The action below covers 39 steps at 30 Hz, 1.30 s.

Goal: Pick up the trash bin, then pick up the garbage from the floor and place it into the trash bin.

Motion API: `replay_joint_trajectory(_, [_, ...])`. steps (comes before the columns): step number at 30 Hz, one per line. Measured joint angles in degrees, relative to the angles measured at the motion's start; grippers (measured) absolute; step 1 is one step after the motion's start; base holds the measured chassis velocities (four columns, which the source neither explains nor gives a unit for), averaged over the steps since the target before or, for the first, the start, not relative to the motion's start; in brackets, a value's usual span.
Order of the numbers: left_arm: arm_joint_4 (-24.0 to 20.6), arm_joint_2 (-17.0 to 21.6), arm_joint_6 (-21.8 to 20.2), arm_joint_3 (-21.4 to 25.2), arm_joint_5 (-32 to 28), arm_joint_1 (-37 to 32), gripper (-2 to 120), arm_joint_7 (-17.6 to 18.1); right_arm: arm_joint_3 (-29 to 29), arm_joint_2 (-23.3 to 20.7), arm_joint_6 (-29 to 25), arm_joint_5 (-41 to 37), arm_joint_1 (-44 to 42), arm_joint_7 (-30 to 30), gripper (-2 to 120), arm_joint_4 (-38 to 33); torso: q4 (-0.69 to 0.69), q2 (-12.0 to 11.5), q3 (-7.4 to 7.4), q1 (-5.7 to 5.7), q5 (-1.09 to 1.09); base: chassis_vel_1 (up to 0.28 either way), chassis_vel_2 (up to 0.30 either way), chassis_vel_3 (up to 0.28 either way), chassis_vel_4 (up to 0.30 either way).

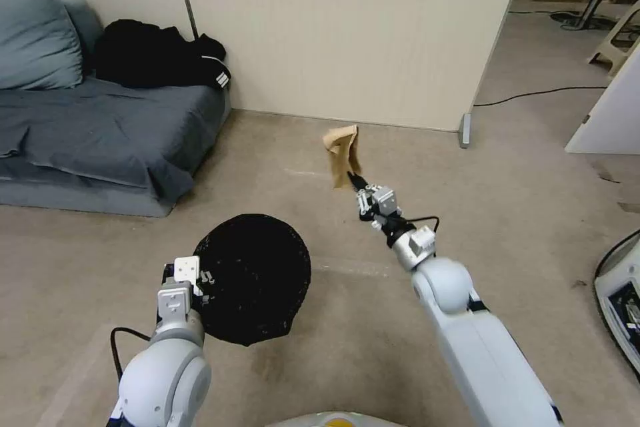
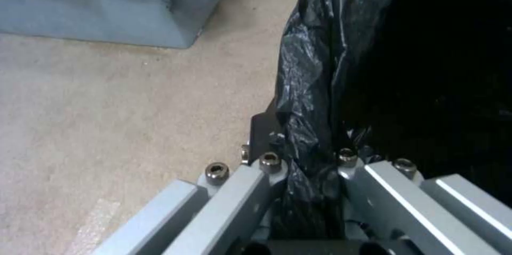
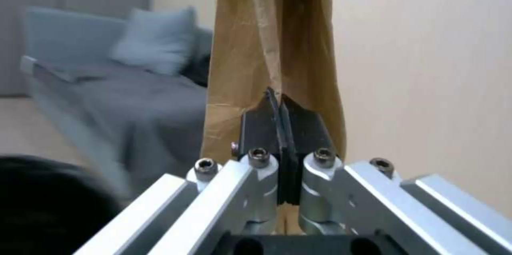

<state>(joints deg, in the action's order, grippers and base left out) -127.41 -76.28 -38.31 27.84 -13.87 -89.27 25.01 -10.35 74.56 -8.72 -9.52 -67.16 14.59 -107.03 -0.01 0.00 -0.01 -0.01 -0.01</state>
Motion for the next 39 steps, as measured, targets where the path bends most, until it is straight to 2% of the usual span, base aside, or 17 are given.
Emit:
replay_joint_trajectory(4, [0.3, 0.7, 0.0, -0.3, -0.9, 0.6, 0, 0.0, 6.7, -1.4, -1.5, -0.5, -2.3, -2.1, 0, -2.2, 0.01, 0.0, 0.0, 0.0, 0.0, 0.0, 0.0, 0.0, 0.0])
replay_joint_trajectory(7, [0.3, 0.9, -0.1, -0.5, -1.2, 0.6, 0, 0.0, 9.6, -1.7, -2.7, -0.2, -1.9, -2.8, 0, -1.6, 0.01, 0.0, 0.0, 0.0, 0.0, 0.0, 0.0, 0.0, 0.0])
replay_joint_trajectory(21, [-0.2, 0.9, -0.1, -0.6, -1.4, 0.5, 0, 0.1, 14.3, -1.8, -4.4, 0.4, 1.0, -3.9, 0, 1.9, 0.02, 0.0, 0.0, 0.0, 0.0, 0.0, 0.0, 0.0, 0.0])
replay_joint_trajectory(23, [-0.7, 0.7, -0.1, -0.6, -1.4, 0.2, 0, 0.1, 17.4, -1.6, -4.6, 0.8, 2.6, -4.2, 0, 4.1, 0.02, 0.0, 0.0, 0.0, 0.0, 0.0, 0.0, 0.0, 0.0])
replay_joint_trajectory(29, [-1.1, 0.1, -0.1, -0.5, -1.1, 0.0, 0, 0.1, 19.8, -0.5, -5.3, 2.3, 3.4, -4.1, 0, 7.6, 0.02, 0.0, 0.01, 0.0, 0.0, 0.0, 0.0, 0.0, 0.0])
replay_joint_trajectory(33, [-1.2, -0.1, -0.1, -0.5, -0.9, -0.2, 0, 0.1, 20.4, -0.7, -5.2, 3.4, 2.9, -3.7, 13, 8.6, 0.01, 0.0, 0.01, 0.0, 0.0, 0.0, 0.0, 0.0, 0.0])
replay_joint_trajectory(34, [-1.2, -0.1, -0.1, -0.5, -0.9, -0.2, 0, 0.1, 20.4, -0.7, -5.2, 3.4, 2.9, -3.7, 13, 8.6, 0.01, 0.0, 0.01, 0.0, 0.0, 0.0, 0.0, 0.0, 0.0])
replay_joint_trajectory(37, [-1.3, -0.1, -0.1, -0.5, -0.8, -0.2, 0, 0.1, 20.3, -1.1, -5.1, 4.1, 2.1, -3.2, 28, 8.4, 0.01, 0.0, 0.01, 0.0, 0.0, 0.0, 0.0, 0.0, 0.0])
replay_joint_trajectory(39, [-1.3, -0.1, -0.1, -0.5, -0.8, -0.2, 0, 0.1, 20.2, -1.3, -5.1, 4.2, 1.9, -3.1, 31, 8.3, 0.01, 0.0, 0.01, 0.0, 0.01, 0.0, 0.0, 0.0, 0.0])
